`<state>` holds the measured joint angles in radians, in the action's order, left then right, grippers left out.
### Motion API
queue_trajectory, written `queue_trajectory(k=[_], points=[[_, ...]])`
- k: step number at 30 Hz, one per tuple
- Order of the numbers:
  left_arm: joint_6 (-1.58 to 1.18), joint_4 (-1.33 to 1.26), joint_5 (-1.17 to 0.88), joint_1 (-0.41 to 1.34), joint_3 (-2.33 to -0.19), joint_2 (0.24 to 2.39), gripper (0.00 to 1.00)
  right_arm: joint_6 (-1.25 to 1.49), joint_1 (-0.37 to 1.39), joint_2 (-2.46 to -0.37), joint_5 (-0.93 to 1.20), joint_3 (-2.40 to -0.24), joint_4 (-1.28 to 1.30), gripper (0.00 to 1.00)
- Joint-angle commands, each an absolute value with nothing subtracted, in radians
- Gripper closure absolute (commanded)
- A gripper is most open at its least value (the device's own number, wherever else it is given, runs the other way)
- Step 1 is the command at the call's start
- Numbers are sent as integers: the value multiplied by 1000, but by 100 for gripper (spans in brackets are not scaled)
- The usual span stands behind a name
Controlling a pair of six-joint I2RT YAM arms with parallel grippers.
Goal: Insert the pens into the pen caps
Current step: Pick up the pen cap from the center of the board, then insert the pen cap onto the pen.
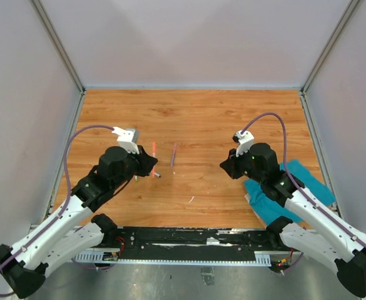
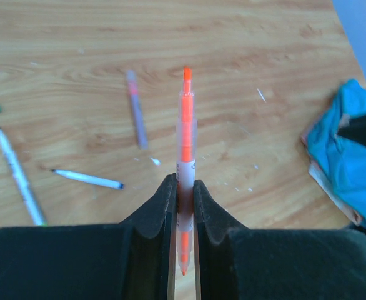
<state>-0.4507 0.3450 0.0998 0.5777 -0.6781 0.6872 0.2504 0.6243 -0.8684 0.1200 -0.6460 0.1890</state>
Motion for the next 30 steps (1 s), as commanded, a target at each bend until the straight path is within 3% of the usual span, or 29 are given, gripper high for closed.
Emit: queue_trajectory(k=[1, 15, 19, 30], points=[[-491, 237, 217, 754, -675, 742, 99, 310, 590, -819, 169, -619, 90, 99], [-459, -61, 358, 1104, -610, 826, 100, 490, 589, -744, 191, -568, -74, 99], [-416, -151, 313, 1144, -590, 834, 100, 540, 589, -734, 245, -592, -109, 99], [-392, -264, 230, 1158, -548, 841, 99, 796, 589, -729, 353, -461, -590, 99]])
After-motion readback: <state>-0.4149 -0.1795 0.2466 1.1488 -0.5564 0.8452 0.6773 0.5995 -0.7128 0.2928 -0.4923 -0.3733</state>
